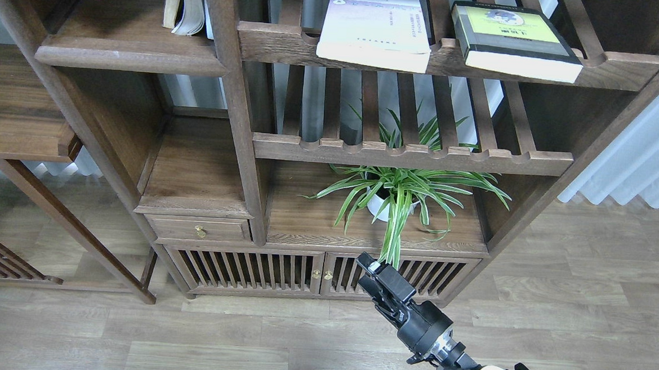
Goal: Organize books on shelf
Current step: 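Push the red book upright among the shelved books with the left gripper, then reach the right gripper up to the green-covered book on the top shelf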
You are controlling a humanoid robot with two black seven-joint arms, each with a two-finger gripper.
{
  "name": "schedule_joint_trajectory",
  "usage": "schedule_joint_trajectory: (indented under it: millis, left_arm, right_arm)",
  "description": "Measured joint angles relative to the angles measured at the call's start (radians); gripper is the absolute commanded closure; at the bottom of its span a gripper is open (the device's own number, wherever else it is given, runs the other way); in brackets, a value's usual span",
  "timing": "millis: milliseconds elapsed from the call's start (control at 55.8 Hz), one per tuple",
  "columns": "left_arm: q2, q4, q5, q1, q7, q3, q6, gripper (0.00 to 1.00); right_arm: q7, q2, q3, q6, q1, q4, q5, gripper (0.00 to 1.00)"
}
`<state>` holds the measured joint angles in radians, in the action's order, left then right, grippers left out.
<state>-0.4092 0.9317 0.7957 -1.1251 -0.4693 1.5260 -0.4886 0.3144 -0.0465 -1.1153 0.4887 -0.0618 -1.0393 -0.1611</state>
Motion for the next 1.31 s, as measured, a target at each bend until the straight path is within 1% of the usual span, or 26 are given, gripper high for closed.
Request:
schedule_joint_trajectory:
  millis: [215,233,287,358,412,502,520,538,556,573,609,627,645,663,681,789,896,950,986,1057,1111,1129,1147,1165,1237,1308]
  left_arm:
    - [0.038,-0.023,0.013,-0.025,0.039,-0.061,0.000,0.92]
    - [0.043,-0.027,0.025,-0.028,0.057,-0.074,0.000,0.92]
    - [0.046,-0.028,0.036,-0.029,0.071,-0.080,0.000,0.92]
    - [0.056,-0.031,0.060,-0.033,0.102,-0.087,0.000,0.91]
    - [0.063,-0.034,0.072,-0.034,0.119,-0.090,0.000,0.89]
    - [0.077,-0.037,0.078,-0.034,0.133,-0.091,0.000,0.78]
    - [0.079,-0.037,0.079,-0.034,0.134,-0.091,0.000,0.74]
    - [0.082,-0.037,0.079,-0.034,0.135,-0.091,0.000,0.72]
    - [0.085,-0.037,0.079,-0.034,0.136,-0.092,0.000,0.68]
    - [0.087,-0.037,0.079,-0.033,0.137,-0.092,0.000,0.67]
    - [0.092,-0.037,0.079,-0.031,0.138,-0.092,0.000,0.60]
    - [0.094,-0.037,0.079,-0.030,0.138,-0.092,0.000,0.54]
    - [0.096,-0.037,0.078,-0.028,0.138,-0.092,0.000,0.50]
    - [0.097,-0.037,0.078,-0.027,0.138,-0.092,0.000,0.43]
    - [0.099,-0.037,0.076,-0.026,0.138,-0.092,0.000,0.39]
    - [0.112,-0.037,0.065,-0.021,0.138,-0.092,0.000,0.33]
    - [0.122,-0.033,0.037,-0.002,0.139,-0.089,0.000,0.33]
    - [0.123,-0.030,0.015,0.009,0.139,-0.088,0.000,0.26]
    - [0.124,-0.028,0.002,0.017,0.139,-0.087,0.000,0.23]
    - [0.123,-0.022,-0.018,0.033,0.138,-0.085,0.000,0.22]
    - [0.122,-0.012,-0.029,0.046,0.137,-0.080,0.000,0.16]
    - [0.121,-0.008,-0.033,0.050,0.137,-0.078,0.000,0.15]
    - [0.121,-0.003,-0.037,0.054,0.137,-0.076,0.000,0.15]
    - [0.120,0.024,-0.058,0.076,0.133,-0.066,0.000,0.13]
    - [0.118,0.059,-0.078,0.105,0.125,-0.048,0.000,0.01]
    - [0.113,0.137,-0.100,0.177,0.093,0.002,0.000,0.00]
  right_arm:
    - [0.000,0.000,0.000,0.000,-0.003,-0.001,0.000,0.00]
    - [0.000,0.000,0.000,0.000,-0.005,-0.001,0.000,0.00]
    - [0.000,0.000,0.000,0.000,-0.006,-0.001,0.000,0.00]
    - [0.000,0.000,0.001,0.000,-0.007,-0.001,0.000,0.00]
    - [0.000,0.000,0.002,0.000,-0.007,-0.002,0.000,0.00]
    - [0.000,0.000,0.003,0.000,-0.007,-0.004,-0.001,0.00]
    - [0.000,0.000,0.003,0.000,-0.008,-0.005,-0.001,0.00]
    - [0.000,0.000,0.003,0.000,-0.008,-0.005,-0.001,0.00]
    - [0.000,0.000,0.003,0.000,-0.008,-0.005,-0.001,0.00]
    - [0.000,0.000,0.003,0.000,-0.008,-0.005,-0.001,0.00]
    - [0.000,0.000,0.003,0.000,-0.009,-0.005,-0.002,0.00]
    - [0.000,0.000,0.003,0.000,-0.010,-0.005,-0.002,0.00]
    - [0.000,0.000,0.003,0.000,-0.012,-0.005,-0.002,0.00]
    - [0.000,0.000,0.003,0.000,-0.013,-0.005,-0.002,0.00]
    - [0.000,0.000,0.002,0.000,-0.014,-0.005,-0.002,0.00]
    - [0.000,0.000,0.002,0.000,-0.019,-0.005,-0.002,0.00]
    - [-0.004,0.000,0.002,0.000,-0.021,-0.005,-0.002,0.00]
    - [-0.010,0.002,0.002,0.000,-0.021,-0.006,-0.003,0.00]
    - [-0.015,0.005,0.002,0.000,-0.021,-0.006,-0.004,0.00]
    - [-0.022,0.009,0.002,0.000,-0.021,-0.007,-0.004,0.00]
    - [-0.025,0.010,0.002,0.000,-0.021,-0.008,-0.007,0.00]
    - [-0.026,0.011,0.002,0.000,-0.021,-0.009,-0.008,0.00]
    - [-0.026,0.012,0.001,0.000,-0.021,-0.010,-0.009,0.00]
    - [-0.032,0.018,-0.003,0.000,-0.017,-0.017,-0.019,0.00]
    - [-0.042,0.023,-0.005,0.000,-0.013,-0.029,-0.027,0.00]
    - [-0.064,0.022,-0.007,0.000,-0.015,-0.073,-0.032,0.00]
